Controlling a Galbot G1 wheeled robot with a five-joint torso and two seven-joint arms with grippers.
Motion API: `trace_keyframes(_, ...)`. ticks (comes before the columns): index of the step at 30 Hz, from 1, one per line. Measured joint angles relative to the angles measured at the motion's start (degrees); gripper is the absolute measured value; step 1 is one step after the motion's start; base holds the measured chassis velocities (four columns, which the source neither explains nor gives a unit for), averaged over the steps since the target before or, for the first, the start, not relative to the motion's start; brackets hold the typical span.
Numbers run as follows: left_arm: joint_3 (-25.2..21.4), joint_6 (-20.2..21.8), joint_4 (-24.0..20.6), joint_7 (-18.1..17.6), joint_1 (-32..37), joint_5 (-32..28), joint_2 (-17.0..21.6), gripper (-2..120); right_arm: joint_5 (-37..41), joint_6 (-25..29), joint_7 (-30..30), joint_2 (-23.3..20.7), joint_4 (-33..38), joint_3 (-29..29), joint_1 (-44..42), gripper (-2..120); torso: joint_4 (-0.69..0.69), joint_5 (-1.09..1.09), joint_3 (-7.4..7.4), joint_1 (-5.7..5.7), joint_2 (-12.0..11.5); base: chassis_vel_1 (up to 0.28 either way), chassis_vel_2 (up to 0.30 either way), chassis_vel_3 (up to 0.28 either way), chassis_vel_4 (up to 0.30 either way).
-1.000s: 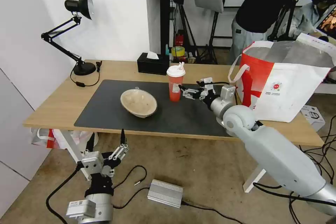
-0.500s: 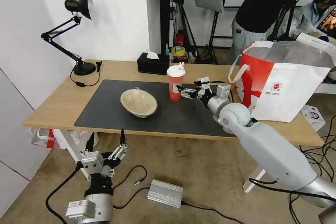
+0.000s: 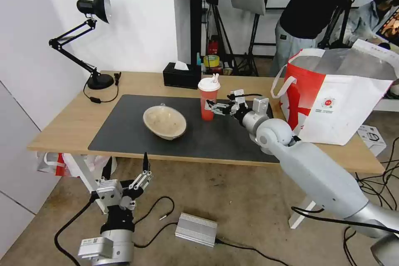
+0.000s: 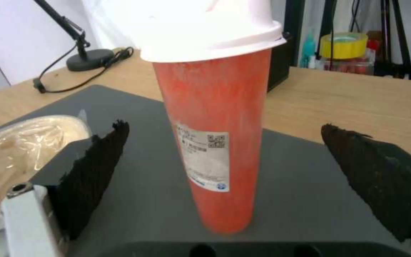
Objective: Pick up the trash from the table and place it into the takeout bag.
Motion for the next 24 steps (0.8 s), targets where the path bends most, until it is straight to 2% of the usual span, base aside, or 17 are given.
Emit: trace_keyframes(24, 0.03, -0.49, -0.39, -0.01, 0.38, 0.31, -0.74, 100, 0.57, -0.58, -1.28, 0.48, -3.57, -2.95, 3.98, 100, 0.0, 0.0, 0.0, 0.0, 0.0, 0.0, 0.0, 0.0, 0.0)
